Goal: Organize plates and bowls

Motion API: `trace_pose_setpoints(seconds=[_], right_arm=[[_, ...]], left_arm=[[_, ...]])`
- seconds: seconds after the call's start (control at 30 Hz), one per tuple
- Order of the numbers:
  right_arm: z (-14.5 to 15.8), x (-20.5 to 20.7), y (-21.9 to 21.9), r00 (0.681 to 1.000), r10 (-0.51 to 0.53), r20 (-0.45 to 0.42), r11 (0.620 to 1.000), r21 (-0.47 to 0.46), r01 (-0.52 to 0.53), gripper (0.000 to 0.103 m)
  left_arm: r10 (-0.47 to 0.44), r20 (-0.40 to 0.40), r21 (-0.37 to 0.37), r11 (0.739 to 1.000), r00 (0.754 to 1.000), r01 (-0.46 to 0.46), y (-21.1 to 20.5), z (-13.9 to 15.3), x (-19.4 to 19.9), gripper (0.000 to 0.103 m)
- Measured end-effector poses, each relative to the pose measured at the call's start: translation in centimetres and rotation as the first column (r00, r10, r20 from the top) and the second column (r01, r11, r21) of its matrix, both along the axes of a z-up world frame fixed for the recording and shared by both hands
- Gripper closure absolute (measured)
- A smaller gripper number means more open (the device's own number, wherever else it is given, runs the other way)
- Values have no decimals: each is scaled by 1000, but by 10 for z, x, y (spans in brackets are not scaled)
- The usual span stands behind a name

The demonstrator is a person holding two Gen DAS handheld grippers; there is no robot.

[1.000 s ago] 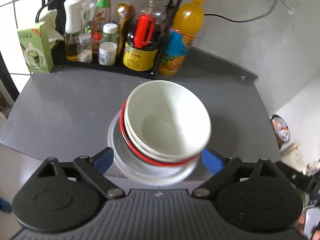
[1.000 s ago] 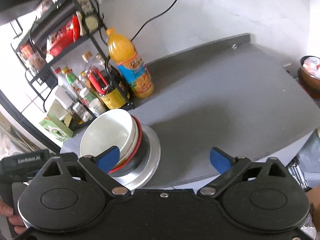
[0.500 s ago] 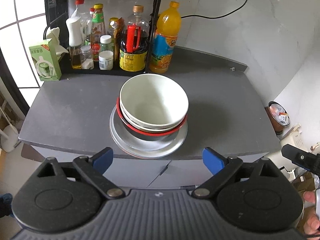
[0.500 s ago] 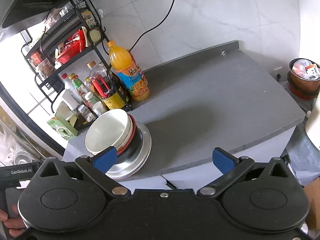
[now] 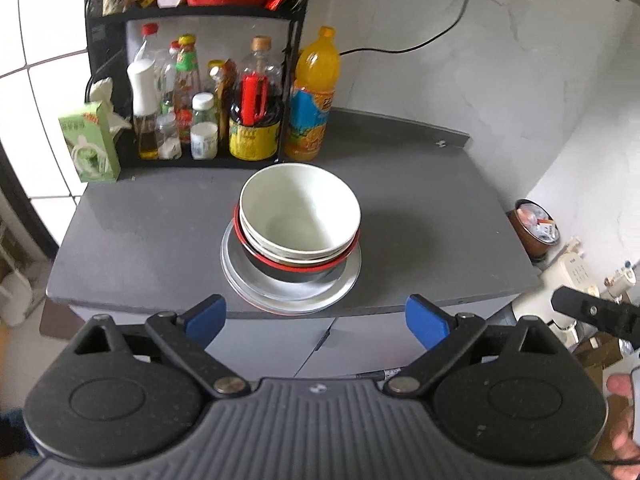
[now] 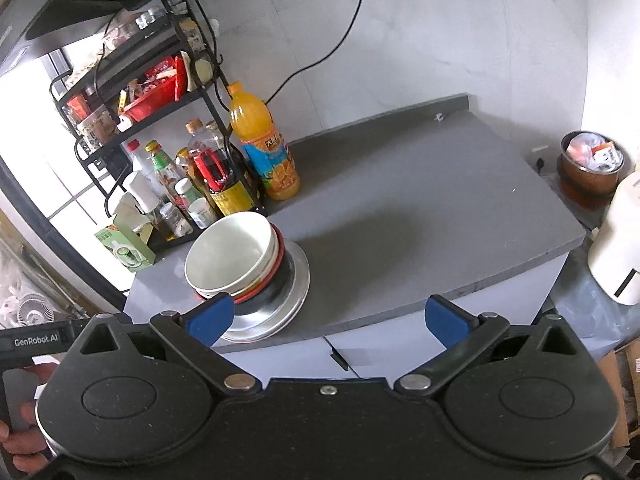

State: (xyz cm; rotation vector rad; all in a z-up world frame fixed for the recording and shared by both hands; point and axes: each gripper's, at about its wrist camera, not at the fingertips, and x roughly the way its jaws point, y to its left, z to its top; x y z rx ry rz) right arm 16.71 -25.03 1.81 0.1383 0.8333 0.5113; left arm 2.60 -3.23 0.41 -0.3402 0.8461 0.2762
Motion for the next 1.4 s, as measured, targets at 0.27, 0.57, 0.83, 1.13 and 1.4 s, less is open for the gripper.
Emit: trace_pose_setpoints(seconds=[0.27, 0.57, 0.83, 1.13, 1.4], right_arm=[[10, -36, 30, 999, -44, 2, 998, -36, 44, 0], [19, -77, 57, 996, -93, -4, 995, -22, 93, 0], [21, -107, 71, 989, -145, 41, 987, -65, 148, 0], [25, -129, 73, 977, -191, 91, 978, -63, 197, 0], [25, -140, 73, 975, -197, 99, 975, -84, 205, 0]], left_arm=[[-76, 25, 66, 995, 997, 74, 12, 25, -31, 1], [-140, 49, 64, 989, 989, 137, 37, 33, -58, 1], [-182, 41, 63, 982, 982, 180, 53, 28, -76, 1], [-218, 39, 56, 975, 975, 216, 53, 17, -89, 1], [-225, 43, 43, 974, 974, 223, 52, 15, -95, 1]])
